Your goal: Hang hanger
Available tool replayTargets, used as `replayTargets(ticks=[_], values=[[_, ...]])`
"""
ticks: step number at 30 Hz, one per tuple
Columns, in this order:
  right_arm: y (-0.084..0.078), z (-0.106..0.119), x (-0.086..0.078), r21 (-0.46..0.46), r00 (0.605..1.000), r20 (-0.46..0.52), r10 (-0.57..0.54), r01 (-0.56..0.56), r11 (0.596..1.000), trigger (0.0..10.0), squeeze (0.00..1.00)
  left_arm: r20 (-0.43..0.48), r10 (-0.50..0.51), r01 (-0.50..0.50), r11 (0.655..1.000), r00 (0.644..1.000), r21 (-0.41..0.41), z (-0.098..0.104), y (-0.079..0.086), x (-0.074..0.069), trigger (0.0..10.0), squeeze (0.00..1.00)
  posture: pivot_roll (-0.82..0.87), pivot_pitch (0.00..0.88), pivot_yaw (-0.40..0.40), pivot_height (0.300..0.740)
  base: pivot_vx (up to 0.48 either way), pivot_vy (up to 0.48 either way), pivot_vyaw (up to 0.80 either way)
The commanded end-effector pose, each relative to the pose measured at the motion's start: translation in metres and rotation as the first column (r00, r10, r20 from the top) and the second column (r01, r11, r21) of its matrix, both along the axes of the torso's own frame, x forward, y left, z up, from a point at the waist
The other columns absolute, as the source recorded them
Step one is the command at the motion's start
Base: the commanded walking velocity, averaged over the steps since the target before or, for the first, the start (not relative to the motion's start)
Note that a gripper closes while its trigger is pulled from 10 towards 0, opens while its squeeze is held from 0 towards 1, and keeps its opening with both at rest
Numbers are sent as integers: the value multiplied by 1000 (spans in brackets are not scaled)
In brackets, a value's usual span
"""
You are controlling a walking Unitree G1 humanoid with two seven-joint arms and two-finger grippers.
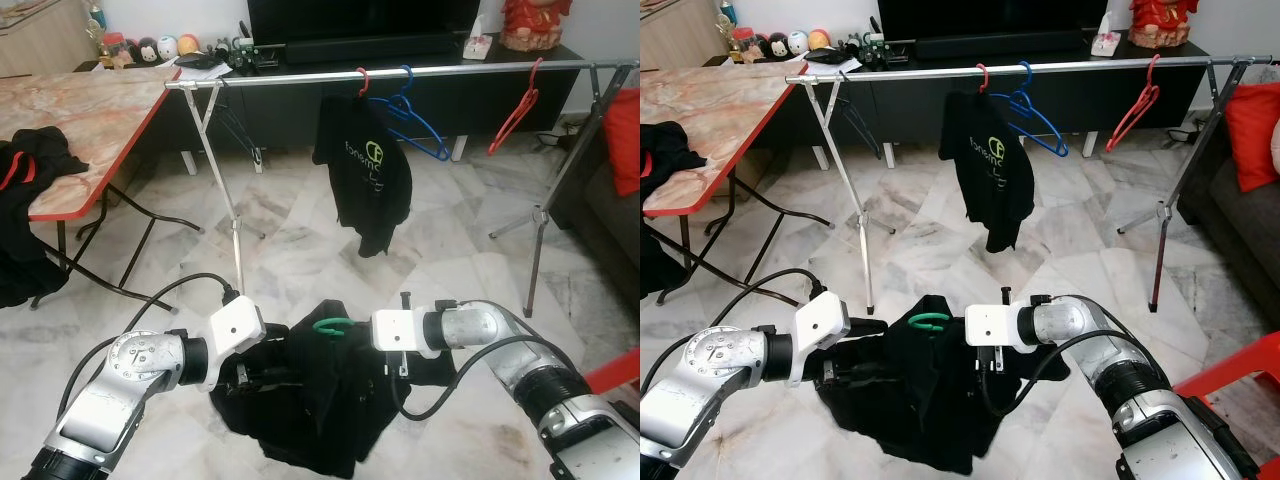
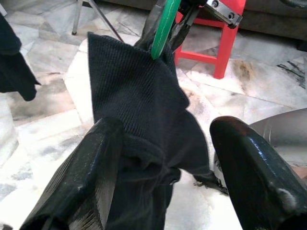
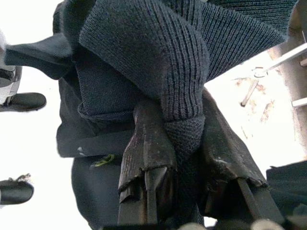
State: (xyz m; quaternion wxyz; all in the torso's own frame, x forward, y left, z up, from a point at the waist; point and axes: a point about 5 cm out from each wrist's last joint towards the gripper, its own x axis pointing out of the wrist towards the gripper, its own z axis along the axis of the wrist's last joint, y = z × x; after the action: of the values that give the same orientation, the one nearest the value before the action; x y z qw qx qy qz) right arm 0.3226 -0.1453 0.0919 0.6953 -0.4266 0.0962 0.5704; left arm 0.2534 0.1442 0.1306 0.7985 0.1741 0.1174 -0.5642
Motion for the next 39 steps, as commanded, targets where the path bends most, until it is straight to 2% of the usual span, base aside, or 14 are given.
replayTargets(ticks=[1,12,15,26,27,28,29,39], values=[[7,12,2,26,998,45,48,-49,998,0,0,-16,-9,9,1000,1000,3,1,0,2,10000,0,-71,35,78,740,0,0,0],[16,23,1,52,993,75,88,-92,994,0,0,-68,-16,18,999,998,30,-7,0,3,10000,0,-74,36,82,740,0,0,0],[19,26,0,56,991,81,109,-114,992,0,0,-65,13,-11,1000,998,27,-8,0,5,10000,0,-73,37,80,740,0,0,0],[23,30,0,64,989,92,116,-122,990,0,0,-60,25,-24,1000,998,20,-8,-3,9,10000,0,-74,37,80,740,0,0,0],[23,30,0,65,989,93,116,-123,990,0,0,-59,26,-25,1000,998,18,-7,-3,9,9176,0,-74,37,80,740,0,0,0],[23,31,0,66,989,94,117,-123,990,0,0,-60,28,-27,1000,998,15,-7,-3,9,3412,0,-74,37,80,740,0,0,0],[23,31,0,66,989,95,116,-122,990,0,0,-62,30,-30,999,998,12,-7,-3,9,0,0,-74,38,80,740,0,0,0],[24,33,1,65,989,104,107,-114,991,0,0,-76,33,-32,999,997,13,-8,-2,9,0,0,-73,38,80,740,0,0,0]])
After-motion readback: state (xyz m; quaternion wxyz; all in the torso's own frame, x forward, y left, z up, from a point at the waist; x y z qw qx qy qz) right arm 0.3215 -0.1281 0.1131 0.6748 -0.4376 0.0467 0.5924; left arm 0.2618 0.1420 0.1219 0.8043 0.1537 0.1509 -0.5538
